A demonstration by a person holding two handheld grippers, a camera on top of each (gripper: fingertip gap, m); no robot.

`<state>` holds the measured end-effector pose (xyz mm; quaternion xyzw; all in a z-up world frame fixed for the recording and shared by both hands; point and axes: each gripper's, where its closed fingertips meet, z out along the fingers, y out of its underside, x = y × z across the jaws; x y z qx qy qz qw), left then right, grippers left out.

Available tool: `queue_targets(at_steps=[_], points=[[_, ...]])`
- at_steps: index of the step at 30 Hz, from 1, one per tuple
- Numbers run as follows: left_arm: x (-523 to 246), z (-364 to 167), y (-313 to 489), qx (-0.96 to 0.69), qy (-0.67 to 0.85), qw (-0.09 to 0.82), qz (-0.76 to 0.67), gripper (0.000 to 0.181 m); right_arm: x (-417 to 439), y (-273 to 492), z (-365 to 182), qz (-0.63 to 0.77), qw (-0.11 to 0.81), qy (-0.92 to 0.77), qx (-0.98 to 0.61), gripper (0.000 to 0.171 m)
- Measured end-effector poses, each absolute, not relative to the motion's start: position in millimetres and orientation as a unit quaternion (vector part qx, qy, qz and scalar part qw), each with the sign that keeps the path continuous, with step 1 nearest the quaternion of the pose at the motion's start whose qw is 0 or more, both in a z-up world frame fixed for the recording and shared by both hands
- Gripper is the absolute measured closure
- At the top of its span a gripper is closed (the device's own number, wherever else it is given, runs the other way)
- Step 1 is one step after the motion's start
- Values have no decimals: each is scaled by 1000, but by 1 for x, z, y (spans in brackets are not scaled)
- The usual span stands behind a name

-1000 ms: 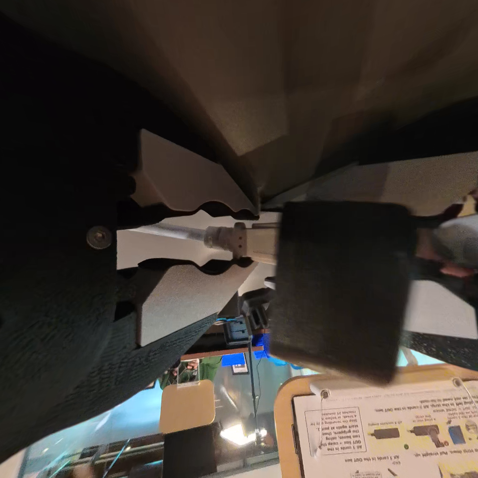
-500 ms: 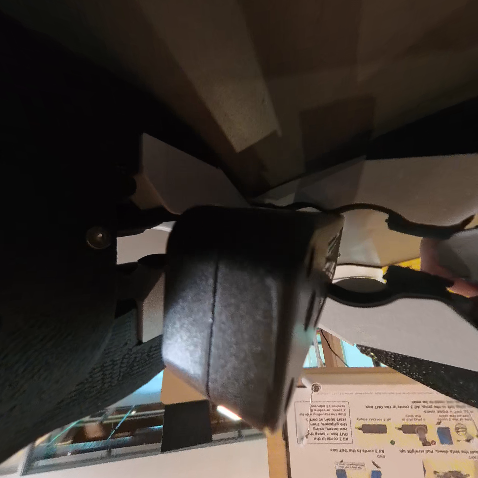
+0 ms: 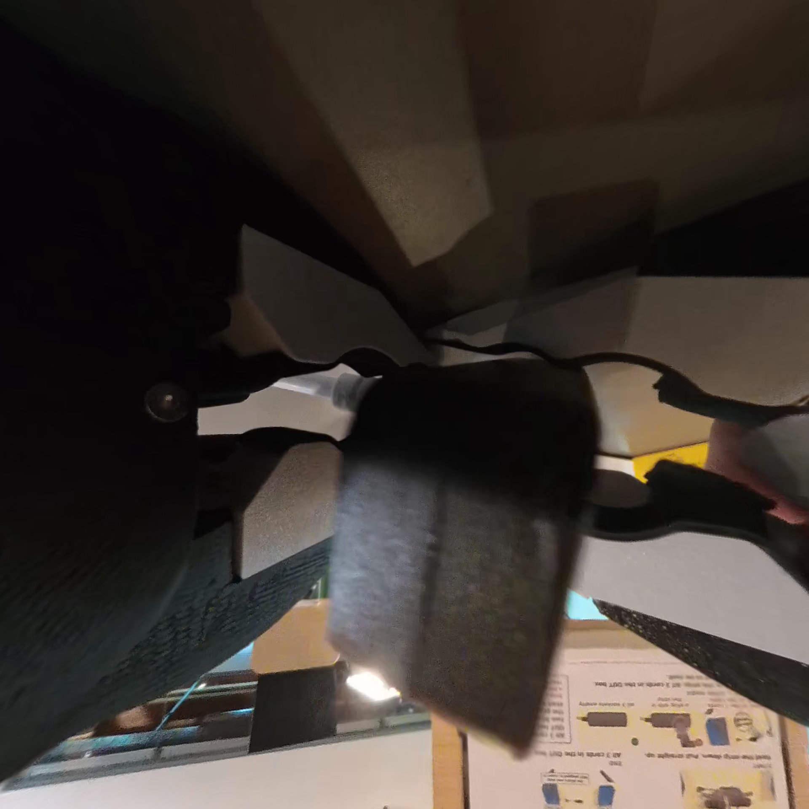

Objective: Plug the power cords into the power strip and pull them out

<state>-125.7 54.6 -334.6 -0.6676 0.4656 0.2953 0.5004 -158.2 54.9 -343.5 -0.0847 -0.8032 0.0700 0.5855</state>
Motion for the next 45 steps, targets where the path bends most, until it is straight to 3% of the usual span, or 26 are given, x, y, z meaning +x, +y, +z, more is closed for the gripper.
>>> queue_targets(at_steps=[1, 23, 34, 35, 36, 40, 45], points=[[-125, -335, 54, -671, 464, 501, 288, 130, -156, 54, -344, 76, 582, -805, -84, 154], [-113, -336, 35, -699, 446, 538, 153, 136, -129, 43, -343, 196, 523, -821, -119, 154], [-118, -327, 40, -637, 474, 560, 237, 133, -139, 47, -340, 157, 577, -799, -65, 152], [-118, -327, 40, -637, 474, 560, 238, 131, -139, 46, -337, 166, 579, -795, -65, 148], [-118, -326, 40, -638, 471, 561, 238, 128, -139, 44, -329, 184, 593, -781, -65, 132], [-122, -321, 42, -646, 450, 576, 219, 118, -139, 44, -321, 215, 593, -771, -87, 115], [-127, -315, 43, -655, 425, 592, 200, 103, -139, 48, -321, 199, 605, -767, -79, 113]])
